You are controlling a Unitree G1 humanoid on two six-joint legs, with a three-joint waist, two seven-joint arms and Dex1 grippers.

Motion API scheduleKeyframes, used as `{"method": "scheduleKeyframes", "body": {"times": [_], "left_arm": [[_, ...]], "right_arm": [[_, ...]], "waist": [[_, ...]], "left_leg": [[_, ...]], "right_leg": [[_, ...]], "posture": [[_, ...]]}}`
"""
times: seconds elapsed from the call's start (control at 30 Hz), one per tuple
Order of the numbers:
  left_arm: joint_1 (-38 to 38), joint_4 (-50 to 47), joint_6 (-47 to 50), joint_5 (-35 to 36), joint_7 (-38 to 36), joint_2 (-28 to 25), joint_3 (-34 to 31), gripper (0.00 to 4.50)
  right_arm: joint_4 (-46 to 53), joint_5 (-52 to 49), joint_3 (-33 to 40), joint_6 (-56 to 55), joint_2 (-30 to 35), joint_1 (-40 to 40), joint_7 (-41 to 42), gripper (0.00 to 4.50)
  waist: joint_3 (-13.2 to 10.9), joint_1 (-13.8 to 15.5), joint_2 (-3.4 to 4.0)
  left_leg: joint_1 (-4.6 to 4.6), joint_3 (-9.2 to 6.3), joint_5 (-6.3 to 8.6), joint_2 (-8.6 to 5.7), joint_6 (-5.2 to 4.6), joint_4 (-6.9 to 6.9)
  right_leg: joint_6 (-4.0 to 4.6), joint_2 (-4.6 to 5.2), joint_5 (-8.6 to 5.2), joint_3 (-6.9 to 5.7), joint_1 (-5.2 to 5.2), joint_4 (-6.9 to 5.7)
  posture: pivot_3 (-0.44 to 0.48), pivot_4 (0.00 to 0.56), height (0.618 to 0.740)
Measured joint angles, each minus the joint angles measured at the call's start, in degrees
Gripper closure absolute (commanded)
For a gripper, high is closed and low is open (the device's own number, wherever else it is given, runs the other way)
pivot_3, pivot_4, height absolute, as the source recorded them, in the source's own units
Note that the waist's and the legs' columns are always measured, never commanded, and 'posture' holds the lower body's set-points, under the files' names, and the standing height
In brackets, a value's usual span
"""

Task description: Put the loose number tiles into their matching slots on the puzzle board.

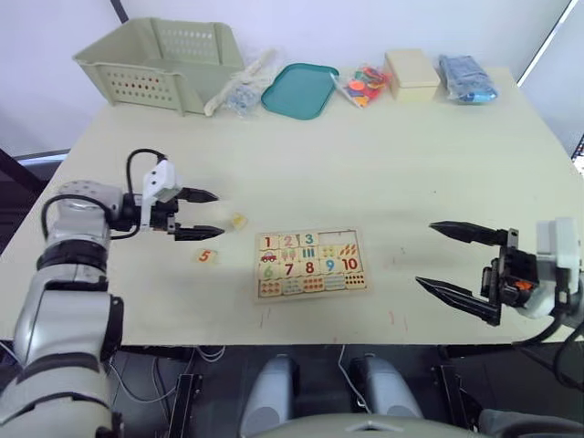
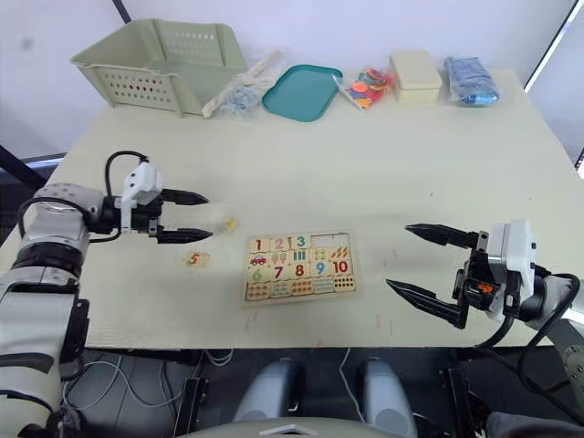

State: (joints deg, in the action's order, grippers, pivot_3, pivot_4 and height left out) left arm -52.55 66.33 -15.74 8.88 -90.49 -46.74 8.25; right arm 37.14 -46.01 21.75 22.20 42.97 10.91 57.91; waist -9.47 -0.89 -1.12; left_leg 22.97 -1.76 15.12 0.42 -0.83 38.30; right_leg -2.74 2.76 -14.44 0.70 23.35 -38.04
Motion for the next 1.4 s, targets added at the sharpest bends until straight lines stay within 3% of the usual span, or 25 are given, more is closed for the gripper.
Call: {"method": "scheduleKeyframes", "body": {"times": [0.07, 0.23, 0.4, 0.5, 0.83, 0.97, 1.4], "left_arm": [[-1.57, 1.88, -0.5, -0.89, -0.01, 0.77, 0.49, 0.82], [-2.26, 3.42, 0.45, -1.26, 0.03, 2.1, -1.45, 0.82], [1.92, 1.26, 3.62, 0.35, 1.48, 2.68, -5.98, 0.82], [4.96, -3.33, 6.86, 0.96, 5.48, 2.95, -8.31, 0.82], [27.52, -44.11, 32.42, 7.2, 25.39, 5.67, -14.56, 0.82], [30.8, -53.38, 38.44, 7.13, 32.32, 5.83, -15.2, 0.82], [33.33, -60.47, 45.48, 5.01, 43.95, 8.1, -13.88, 0.82]], "right_arm": [[0.59, -0.14, 0.62, -0.01, 0.02, 0.51, -0.08, 0.0], [2.4, -0.22, 1.4, -0.05, -0.13, 2.85, -1.19, 0.0], [3.94, -0.03, 1.4, -0.3, -0.66, 4.69, -2.16, 0.0], [3.99, 0.47, 1.24, -0.78, -0.81, 4.6, -2.26, 0.0], [3.86, 0.76, 0.75, -2.34, -0.91, 4.74, -1.44, 0.0], [3.88, 0.75, 0.84, -2.66, -0.89, 5.48, -0.67, 0.0], [3.22, 1.22, 0.81, -3.64, -0.73, 4.99, -0.43, 0.0]], "waist": [[-0.01, -0.02, -0.02], [-0.01, 0.13, -0.02], [-0.01, 0.09, -0.03], [-0.01, 0.13, -0.03], [-0.01, 0.42, -0.03], [-0.01, 0.5, -0.03], [-0.01, 0.46, -0.03]], "left_leg": [[0.0, -0.01, 0.0, 0.0, 0.0, 0.0], [0.0, -0.05, 0.0, 0.0, 0.0, 0.01], [-0.01, -0.18, 0.0, 0.02, 0.0, 0.02], [-0.01, -0.22, 0.0, 0.04, 0.0, 0.03], [-0.04, -0.21, 0.0, 0.2, 0.0, 0.02], [-0.06, -0.19, 0.0, 0.17, 0.0, 0.03], [-0.09, -0.16, 0.0, 0.06, 0.01, 0.02]], "right_leg": [[0.0, -0.01, 0.0, 0.0, 0.0, -0.01], [0.0, 0.01, 0.0, 0.0, 0.0, -0.01], [-0.01, 0.02, 0.0, 0.03, 0.0, -0.03], [-0.01, 0.03, 0.0, 0.04, 0.0, -0.04], [-0.01, 0.1, 0.01, 0.11, 0.0, -0.05], [-0.02, 0.09, 0.01, 0.13, -0.02, -0.04], [-0.02, 0.07, 0.02, 0.15, -0.02, -0.04]], "posture": [[0.0, 0.15, 0.74], [0.0, 0.15, 0.74], [0.0, 0.15, 0.74], [0.0, 0.15, 0.74], [0.0, 0.15, 0.74], [0.0, 0.15, 0.74], [0.0, 0.15, 0.74]]}}
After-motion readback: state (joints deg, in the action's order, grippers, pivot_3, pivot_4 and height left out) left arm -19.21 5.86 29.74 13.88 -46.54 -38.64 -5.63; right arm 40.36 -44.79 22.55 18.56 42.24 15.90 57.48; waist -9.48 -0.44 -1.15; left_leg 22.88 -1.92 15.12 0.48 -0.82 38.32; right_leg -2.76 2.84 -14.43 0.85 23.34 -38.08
